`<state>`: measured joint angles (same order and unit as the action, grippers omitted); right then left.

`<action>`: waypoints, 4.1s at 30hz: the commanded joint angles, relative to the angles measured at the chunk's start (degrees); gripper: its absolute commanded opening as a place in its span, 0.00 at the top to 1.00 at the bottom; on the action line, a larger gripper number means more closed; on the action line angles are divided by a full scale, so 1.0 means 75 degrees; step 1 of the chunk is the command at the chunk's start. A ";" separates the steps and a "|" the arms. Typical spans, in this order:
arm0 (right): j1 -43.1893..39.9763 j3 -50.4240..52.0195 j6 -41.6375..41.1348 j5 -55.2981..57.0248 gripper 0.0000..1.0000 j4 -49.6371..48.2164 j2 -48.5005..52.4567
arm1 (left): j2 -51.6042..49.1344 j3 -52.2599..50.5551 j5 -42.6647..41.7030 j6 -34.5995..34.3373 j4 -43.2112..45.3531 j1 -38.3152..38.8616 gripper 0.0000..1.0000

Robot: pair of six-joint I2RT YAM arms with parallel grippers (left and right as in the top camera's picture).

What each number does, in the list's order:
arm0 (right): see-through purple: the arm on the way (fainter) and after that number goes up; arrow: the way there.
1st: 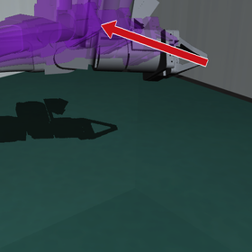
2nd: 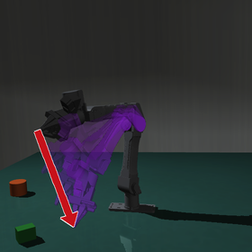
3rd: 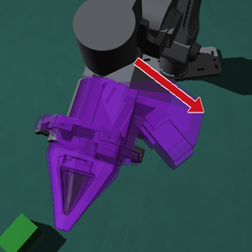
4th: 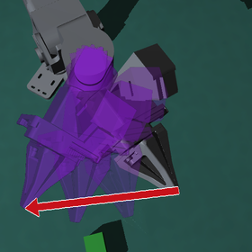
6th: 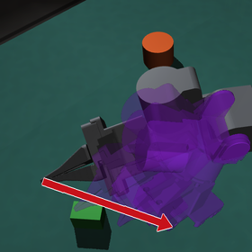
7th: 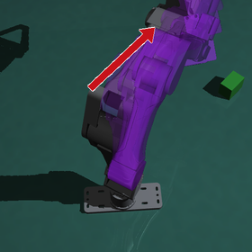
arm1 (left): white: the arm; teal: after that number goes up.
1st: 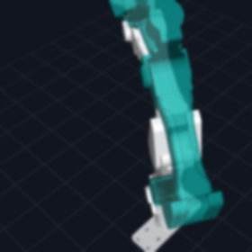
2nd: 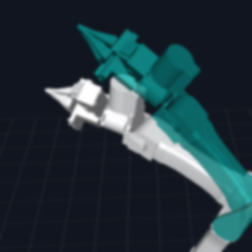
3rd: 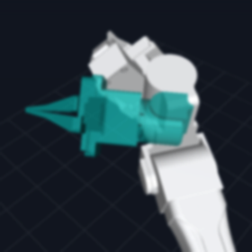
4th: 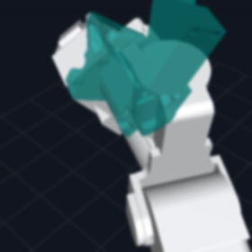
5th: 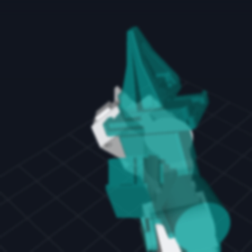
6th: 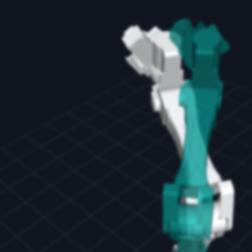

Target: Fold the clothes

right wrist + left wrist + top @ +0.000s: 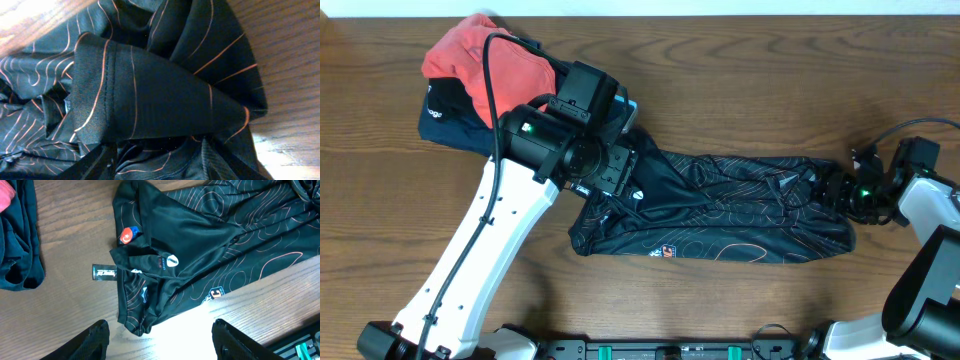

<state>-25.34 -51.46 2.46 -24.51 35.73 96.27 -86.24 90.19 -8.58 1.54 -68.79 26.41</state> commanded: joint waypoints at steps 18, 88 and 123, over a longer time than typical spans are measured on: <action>-0.0268 0.0606 0.0099 0.0067 0.45 -0.0749 -0.0006 | 0.0041 0.0163 0.0093 0.0047 -0.0020 -0.0006 0.32; 0.1040 0.0729 -0.3130 0.1486 0.85 0.3722 -0.2780 | 0.0041 0.0163 0.0090 0.0044 0.0184 -0.0006 0.32; -0.0012 0.0726 -0.2809 0.0032 0.95 -0.0755 -0.1052 | 0.0041 0.0163 0.0087 -0.0015 0.0184 -0.0006 0.32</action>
<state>-24.95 -45.39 -19.97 -15.84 31.29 89.19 -86.24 90.19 -8.58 1.52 -67.29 26.41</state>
